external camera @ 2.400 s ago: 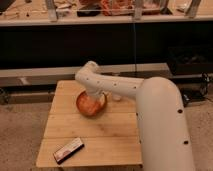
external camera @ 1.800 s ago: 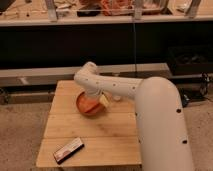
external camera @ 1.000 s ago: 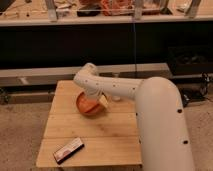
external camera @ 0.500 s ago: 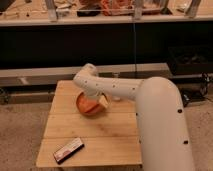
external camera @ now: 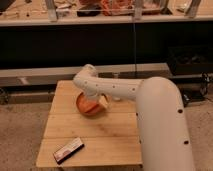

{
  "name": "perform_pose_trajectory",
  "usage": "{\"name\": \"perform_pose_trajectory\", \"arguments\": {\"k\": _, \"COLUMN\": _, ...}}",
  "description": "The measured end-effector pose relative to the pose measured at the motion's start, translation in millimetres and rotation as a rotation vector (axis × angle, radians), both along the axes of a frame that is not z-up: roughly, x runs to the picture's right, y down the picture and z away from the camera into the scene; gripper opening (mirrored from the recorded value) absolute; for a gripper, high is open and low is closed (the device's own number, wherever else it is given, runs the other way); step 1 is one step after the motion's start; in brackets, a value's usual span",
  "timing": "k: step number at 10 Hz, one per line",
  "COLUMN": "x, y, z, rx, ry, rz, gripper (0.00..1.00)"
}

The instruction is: Place the pepper in the ceramic bowl

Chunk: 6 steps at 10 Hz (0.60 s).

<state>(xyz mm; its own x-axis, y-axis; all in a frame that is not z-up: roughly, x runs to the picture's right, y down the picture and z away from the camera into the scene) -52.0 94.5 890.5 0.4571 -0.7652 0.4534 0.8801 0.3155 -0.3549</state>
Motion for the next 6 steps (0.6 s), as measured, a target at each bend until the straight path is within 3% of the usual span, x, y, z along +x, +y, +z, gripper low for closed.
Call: {"name": "perform_pose_trajectory", "arguments": {"k": 6, "x": -2.7, "y": 2.0, "z": -0.4, "rx": 0.007, "ry": -0.02, "rz": -0.022, "gripper": 0.8}}
